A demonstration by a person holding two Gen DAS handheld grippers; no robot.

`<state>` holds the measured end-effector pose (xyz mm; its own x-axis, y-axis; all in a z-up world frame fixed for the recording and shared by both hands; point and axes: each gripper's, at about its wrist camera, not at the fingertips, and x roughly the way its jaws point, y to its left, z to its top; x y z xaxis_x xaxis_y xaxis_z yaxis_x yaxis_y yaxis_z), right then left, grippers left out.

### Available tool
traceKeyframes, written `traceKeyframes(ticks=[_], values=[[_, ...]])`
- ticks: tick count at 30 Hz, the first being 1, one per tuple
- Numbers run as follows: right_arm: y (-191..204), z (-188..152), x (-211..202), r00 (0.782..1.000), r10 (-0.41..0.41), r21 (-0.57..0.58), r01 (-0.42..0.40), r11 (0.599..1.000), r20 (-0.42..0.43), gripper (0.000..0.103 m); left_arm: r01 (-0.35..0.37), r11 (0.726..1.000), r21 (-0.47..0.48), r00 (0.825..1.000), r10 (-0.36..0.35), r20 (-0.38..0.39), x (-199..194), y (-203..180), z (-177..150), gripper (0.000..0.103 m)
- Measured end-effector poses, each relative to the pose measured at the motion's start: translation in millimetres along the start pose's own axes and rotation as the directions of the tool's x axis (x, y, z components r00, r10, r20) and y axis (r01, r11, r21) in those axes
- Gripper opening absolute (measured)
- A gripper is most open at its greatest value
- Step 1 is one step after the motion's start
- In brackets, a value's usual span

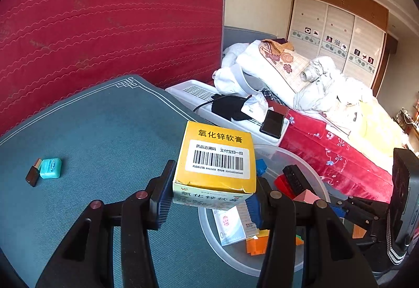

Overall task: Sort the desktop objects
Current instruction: 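Carry the brick and ointment box to the clear bowl and open both tools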

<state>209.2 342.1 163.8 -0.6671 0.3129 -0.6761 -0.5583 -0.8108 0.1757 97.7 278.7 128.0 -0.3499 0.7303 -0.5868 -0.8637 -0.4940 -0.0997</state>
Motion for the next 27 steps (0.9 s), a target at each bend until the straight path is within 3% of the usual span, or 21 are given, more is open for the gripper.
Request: traceKeyframes(ticks=[10,21,22,24,27], values=[[-5.9,6.0,-2.8,1.0,0.019,-0.001,-0.019,1.0,0.008,0.049,0.012,1.0,-0.015,1.0,-0.012,-0.016,12.9,-3.2,2.7,0.051],[-13.5,4.5,-1.7,0.999,0.047,0.019,-0.046,0.999,-0.005,0.049,0.111,0.994,-0.004,0.992,-0.111,-0.061,33.5,-26.9,6.9,0.052],[-13.8,4.0,-1.4,0.999,0.05,0.017,-0.05,0.999,-0.009,0.049,0.125,0.992,-0.01,0.99,-0.125,-0.068,35.7,-28.4,7.3,0.053],[-15.0,3.1,-0.6,0.998,0.06,0.021,-0.06,0.998,-0.02,0.049,0.161,0.987,-0.025,0.984,-0.162,-0.073,38.7,-30.6,7.9,0.069],[-18.2,1.9,0.4,0.997,0.077,0.034,-0.076,0.997,-0.031,0.053,0.19,0.981,-0.033,0.979,-0.192,-0.07,39.2,-34.7,8.0,0.071]])
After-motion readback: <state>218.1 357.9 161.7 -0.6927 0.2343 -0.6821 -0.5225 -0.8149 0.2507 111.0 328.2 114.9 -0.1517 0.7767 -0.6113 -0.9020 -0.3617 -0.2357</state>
